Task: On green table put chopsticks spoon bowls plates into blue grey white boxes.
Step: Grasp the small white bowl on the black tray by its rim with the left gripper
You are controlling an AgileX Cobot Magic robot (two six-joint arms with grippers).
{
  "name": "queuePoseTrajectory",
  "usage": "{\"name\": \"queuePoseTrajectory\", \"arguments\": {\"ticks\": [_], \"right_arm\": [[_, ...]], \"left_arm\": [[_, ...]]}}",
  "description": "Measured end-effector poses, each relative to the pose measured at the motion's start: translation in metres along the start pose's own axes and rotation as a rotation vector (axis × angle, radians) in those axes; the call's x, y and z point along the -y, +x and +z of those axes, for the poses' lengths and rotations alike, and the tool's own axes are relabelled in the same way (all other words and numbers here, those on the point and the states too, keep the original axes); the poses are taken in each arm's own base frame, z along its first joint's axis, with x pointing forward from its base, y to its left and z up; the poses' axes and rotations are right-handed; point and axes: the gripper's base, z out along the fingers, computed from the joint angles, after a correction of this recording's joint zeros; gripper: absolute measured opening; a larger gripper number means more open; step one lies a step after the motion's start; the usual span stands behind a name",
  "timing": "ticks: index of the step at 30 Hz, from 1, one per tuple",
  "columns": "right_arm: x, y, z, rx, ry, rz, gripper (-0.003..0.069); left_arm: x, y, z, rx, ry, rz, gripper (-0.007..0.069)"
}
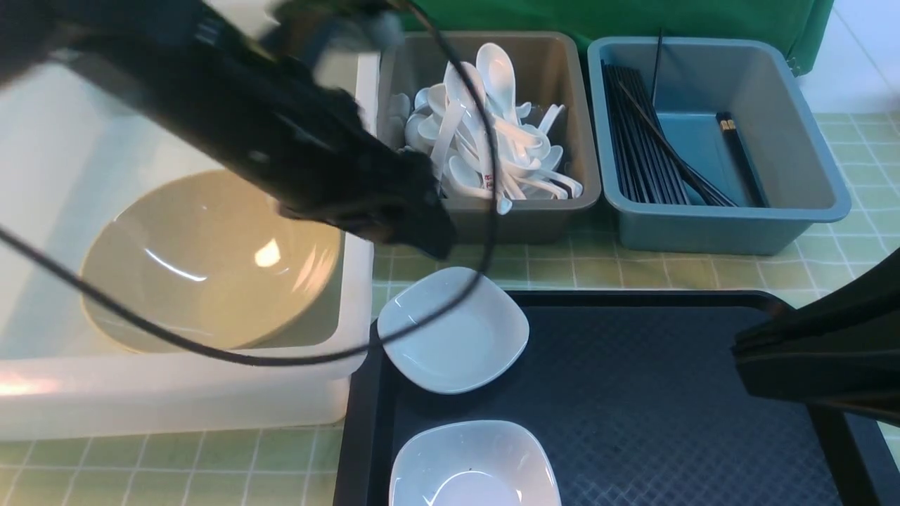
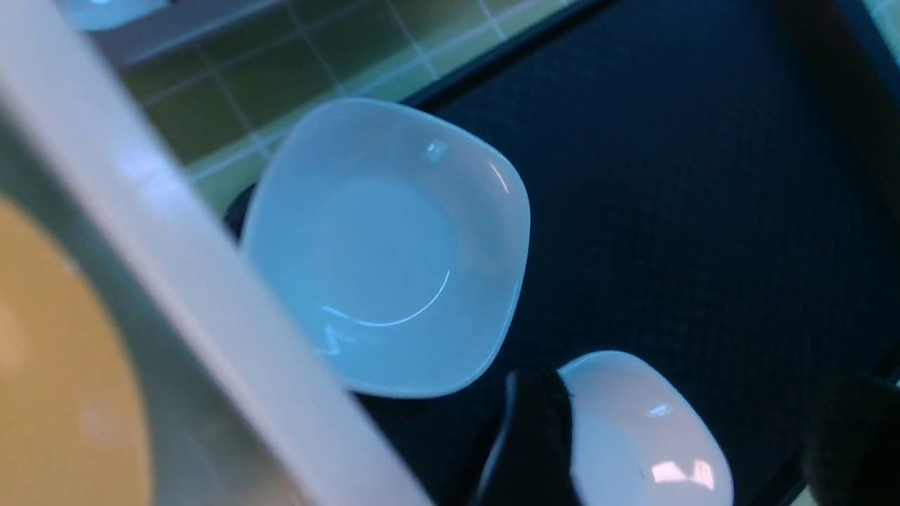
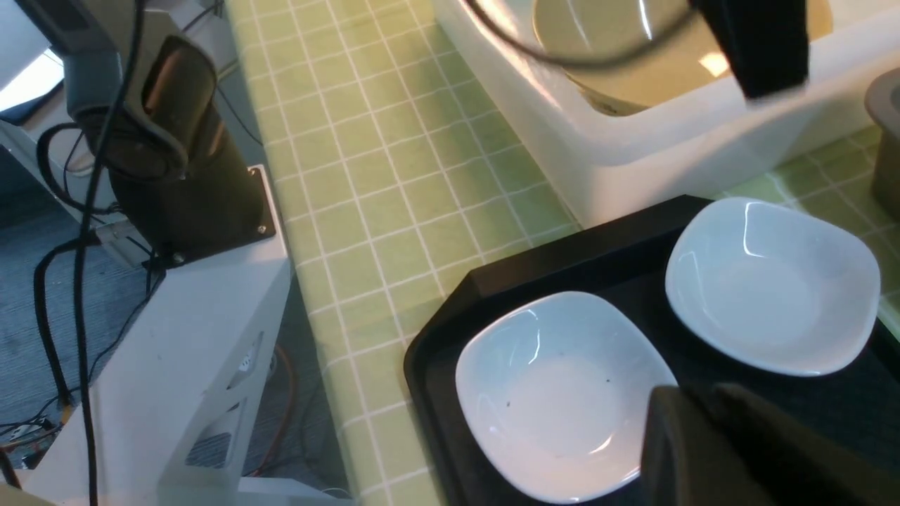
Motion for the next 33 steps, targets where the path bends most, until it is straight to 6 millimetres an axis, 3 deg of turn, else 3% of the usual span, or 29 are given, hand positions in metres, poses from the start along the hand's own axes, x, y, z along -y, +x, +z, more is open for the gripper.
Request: {"name": "queuePoseTrajectory", "arguments": {"ticks": [4, 7, 24, 29, 33], "right_arm": [[-0.001, 0.000, 0.000, -0.005, -0.006, 0.000, 0.0047], [-0.001, 0.001, 0.000, -0.012, -0.014, 0.000, 0.0047], [-0.002, 0.002, 0.000, -0.020, -0.023, 0.000, 0.0057], [-0.002, 0.002, 0.000, -0.020, -0.023, 0.001, 0.0060], [-0.002, 0.002, 0.000, -0.022, -0.024, 0.003, 0.0067]], "left_arm": [[-0.014, -0.006, 0.039, -0.110, -0.024, 0.003, 0.0104], [-0.025, -0.005, 0.052, -0.179, -0.076, 0.030, 0.0014], [-0.034, 0.006, 0.028, -0.267, -0.301, -0.071, -0.0001], [-0.025, 0.005, 0.026, -0.241, -0.213, -0.051, -0.0001], [-0.007, 0.006, 0.034, -0.244, -0.072, 0.037, 0.0000]]}}
